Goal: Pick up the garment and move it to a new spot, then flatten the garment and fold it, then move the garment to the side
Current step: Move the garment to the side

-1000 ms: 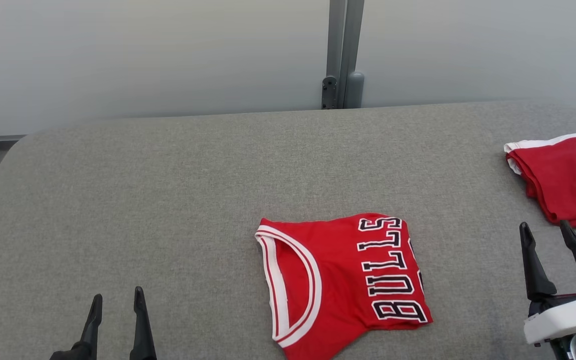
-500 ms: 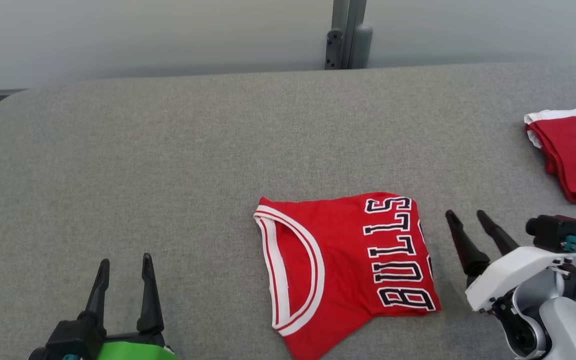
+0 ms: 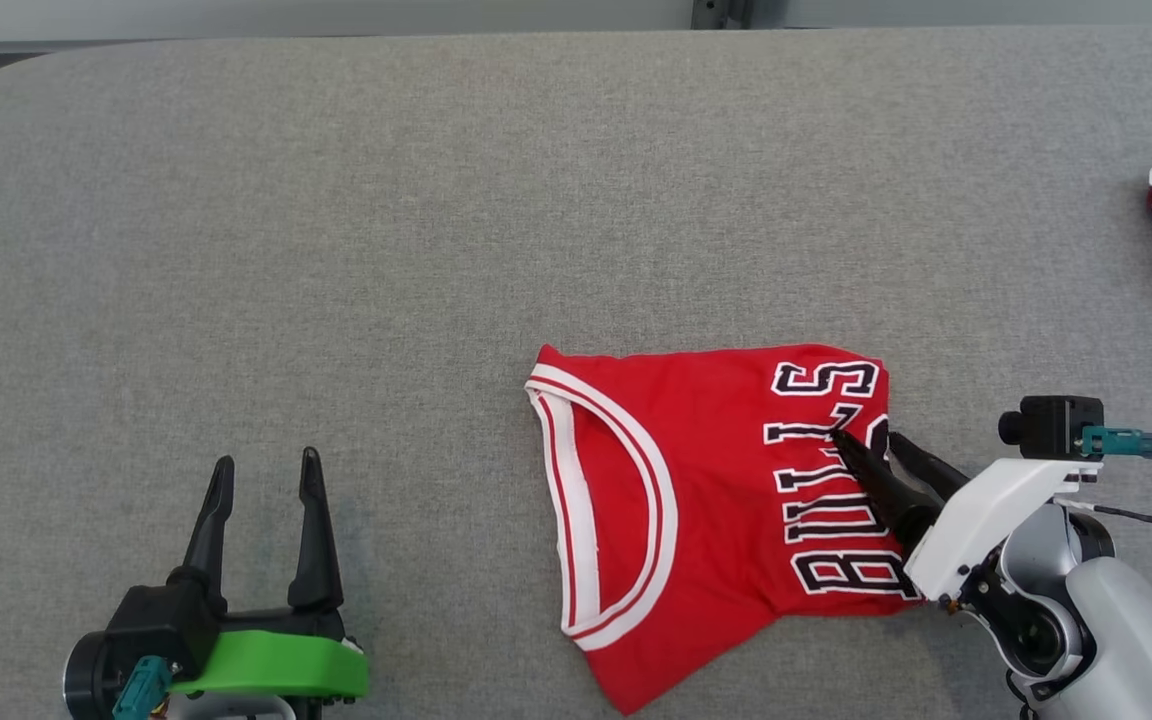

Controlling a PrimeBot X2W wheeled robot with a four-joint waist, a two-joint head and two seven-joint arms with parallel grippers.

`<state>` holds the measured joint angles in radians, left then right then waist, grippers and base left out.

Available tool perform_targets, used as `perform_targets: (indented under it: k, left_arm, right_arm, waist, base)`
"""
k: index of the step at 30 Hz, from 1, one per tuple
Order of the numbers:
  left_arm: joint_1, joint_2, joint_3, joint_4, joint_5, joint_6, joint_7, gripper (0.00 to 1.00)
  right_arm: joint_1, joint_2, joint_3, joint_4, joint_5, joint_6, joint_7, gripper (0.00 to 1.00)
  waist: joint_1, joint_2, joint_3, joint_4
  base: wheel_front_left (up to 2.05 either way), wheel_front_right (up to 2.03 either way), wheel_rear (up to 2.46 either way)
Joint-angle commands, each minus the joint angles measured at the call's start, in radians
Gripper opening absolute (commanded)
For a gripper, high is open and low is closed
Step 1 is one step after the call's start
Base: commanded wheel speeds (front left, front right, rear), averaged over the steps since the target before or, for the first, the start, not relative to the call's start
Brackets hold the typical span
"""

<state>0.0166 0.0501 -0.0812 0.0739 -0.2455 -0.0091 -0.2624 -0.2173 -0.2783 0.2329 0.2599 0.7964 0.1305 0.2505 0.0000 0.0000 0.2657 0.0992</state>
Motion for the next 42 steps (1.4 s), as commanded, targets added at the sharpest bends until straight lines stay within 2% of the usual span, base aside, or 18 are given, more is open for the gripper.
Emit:
perform_targets:
  k: [1,2,8,18,22,27,32,42]
  left_arm:
    - [-0.017,0.001,-0.001,0.003,-0.006,0.003,-0.003,1.00]
    - [-0.020,0.001,-0.001,0.004,-0.006,0.004,-0.003,1.00]
    - [-0.008,0.001,0.014,-0.010,0.000,0.003,-0.003,1.00]
    - [-0.052,0.001,0.047,-0.032,0.044,-0.019,-0.003,1.00]
    - [-0.089,0.001,0.044,-0.022,0.077,-0.044,-0.003,1.00]
    - [-0.138,0.002,0.032,-0.014,0.107,-0.063,-0.003,1.00]
    - [-0.168,0.002,0.031,-0.016,0.124,-0.068,-0.003,1.00]
    - [-0.144,0.002,0.058,-0.029,0.141,-0.070,-0.003,1.00]
  right_arm:
    - [-0.006,-0.007,0.013,0.008,0.010,0.000,0.009,0.45]
    - [-0.010,-0.014,0.015,0.008,0.015,0.000,0.006,0.00]
    - [-0.053,-0.053,-0.011,-0.013,0.058,0.000,-0.018,0.00]
    - [-0.270,-0.148,-0.077,-0.004,0.032,0.000,0.006,0.00]
    - [-0.371,-0.175,-0.100,0.006,0.006,0.000,0.021,0.00]
    - [-0.499,-0.200,-0.130,0.046,-0.034,0.000,0.035,0.00]
    - [-0.609,-0.230,-0.169,0.086,-0.050,0.000,0.059,0.00]
    - [-0.711,-0.261,-0.262,0.172,-0.104,0.000,0.140,0.00]
  waist:
    - [0.0000,0.0000,0.014,0.012]
    - [0.0000,0.0000,0.016,0.012]
    - [0.0000,0.0000,0.029,-0.038]
    - [0.0000,0.0000,0.105,-0.237]
    - [0.0000,0.0000,0.151,-0.294]
    - [0.0000,0.0000,0.202,-0.310]
    - [0.0000,0.0000,0.239,-0.297]
    - [0.0000,0.0000,0.251,-0.285]
  base:
    - [0.00,0.00,0.00]
    - [0.00,0.00,0.00]
    - [0.00,0.00,0.00]
    - [0.00,0.00,0.00]
    - [0.00,0.00,0.00]
    - [0.00,0.00,0.00]
    - [0.00,0.00,0.00]
    - [0.00,0.00,0.00]
